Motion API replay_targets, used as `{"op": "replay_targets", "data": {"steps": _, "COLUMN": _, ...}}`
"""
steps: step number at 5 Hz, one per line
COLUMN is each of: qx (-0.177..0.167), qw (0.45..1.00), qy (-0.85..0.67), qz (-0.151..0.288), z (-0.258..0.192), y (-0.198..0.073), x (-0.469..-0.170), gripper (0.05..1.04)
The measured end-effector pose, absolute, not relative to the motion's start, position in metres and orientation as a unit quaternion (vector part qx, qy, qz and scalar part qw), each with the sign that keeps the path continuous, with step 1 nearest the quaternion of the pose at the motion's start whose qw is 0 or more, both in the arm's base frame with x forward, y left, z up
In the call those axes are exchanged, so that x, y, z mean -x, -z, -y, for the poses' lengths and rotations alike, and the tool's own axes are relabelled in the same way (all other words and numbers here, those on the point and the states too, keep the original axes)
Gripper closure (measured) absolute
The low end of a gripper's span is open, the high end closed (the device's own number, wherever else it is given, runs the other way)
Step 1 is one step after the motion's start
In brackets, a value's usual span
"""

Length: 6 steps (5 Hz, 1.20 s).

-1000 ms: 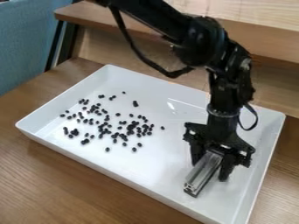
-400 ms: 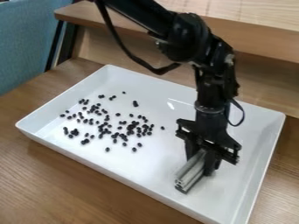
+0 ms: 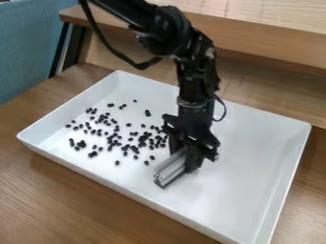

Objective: Sweep into pile

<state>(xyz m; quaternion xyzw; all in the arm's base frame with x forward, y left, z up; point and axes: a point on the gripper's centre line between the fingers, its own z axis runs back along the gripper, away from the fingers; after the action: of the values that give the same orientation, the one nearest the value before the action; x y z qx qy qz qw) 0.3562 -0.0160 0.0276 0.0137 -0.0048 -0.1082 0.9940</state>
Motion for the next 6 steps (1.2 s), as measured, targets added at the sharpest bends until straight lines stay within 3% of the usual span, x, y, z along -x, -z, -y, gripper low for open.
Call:
{"op": "replay_targets", "data": {"steps": 3, "qx": -0.022, "qw": 0.996, "qy": 0.075, "qz": 0.041, "z": -0.038, "y": -0.028, "x": -0.367, "gripper": 0.683}}
{"op": "replay_targets", "data": {"steps": 6, "qx": -0.013, "qw": 0.999, "qy": 0.016, "qz": 0.032, "z": -0.087, "y": -0.028, "x": -0.355, "gripper": 0.683}}
